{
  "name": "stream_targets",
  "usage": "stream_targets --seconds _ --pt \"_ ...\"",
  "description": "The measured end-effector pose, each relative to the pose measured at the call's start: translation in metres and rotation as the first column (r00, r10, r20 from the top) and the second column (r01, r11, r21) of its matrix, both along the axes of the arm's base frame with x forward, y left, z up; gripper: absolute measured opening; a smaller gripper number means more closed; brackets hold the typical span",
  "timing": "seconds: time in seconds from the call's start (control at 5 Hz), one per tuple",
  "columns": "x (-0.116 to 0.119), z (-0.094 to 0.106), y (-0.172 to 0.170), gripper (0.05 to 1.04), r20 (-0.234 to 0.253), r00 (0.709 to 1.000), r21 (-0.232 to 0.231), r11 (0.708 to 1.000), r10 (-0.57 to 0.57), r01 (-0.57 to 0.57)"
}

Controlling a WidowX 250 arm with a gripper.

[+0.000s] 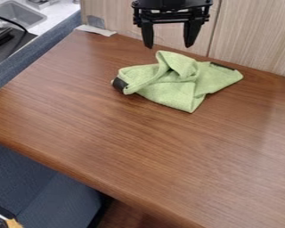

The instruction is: Fold the cloth from the top right to the bottom left

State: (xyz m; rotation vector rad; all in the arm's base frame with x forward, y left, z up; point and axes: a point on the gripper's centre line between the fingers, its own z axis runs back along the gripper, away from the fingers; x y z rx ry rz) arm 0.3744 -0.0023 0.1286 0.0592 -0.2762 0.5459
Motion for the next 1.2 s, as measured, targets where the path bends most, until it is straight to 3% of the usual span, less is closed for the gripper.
stream_targets --seconds 0.2,0.4,0.8,1.0,1.2 --pt "0.000 -0.013 0.000 1.001 -0.038 0.999 -0.001 1.000 0.006 -0.006" --pt "0.018 -0.021 -0.013 1.001 -0.060 0.998 -0.016 1.000 0.005 -0.006" --pt "0.071 -0.031 -0.049 1.001 -0.032 0.998 -0.044 0.997 -0.058 0.057" --pt "0.088 -0.042 -0.063 1.001 -0.006 0.996 -0.091 0.992 -0.090 0.089" --pt "0.102 -0.059 -0.069 1.001 -0.003 0.993 -0.092 0.989 -0.120 0.120"
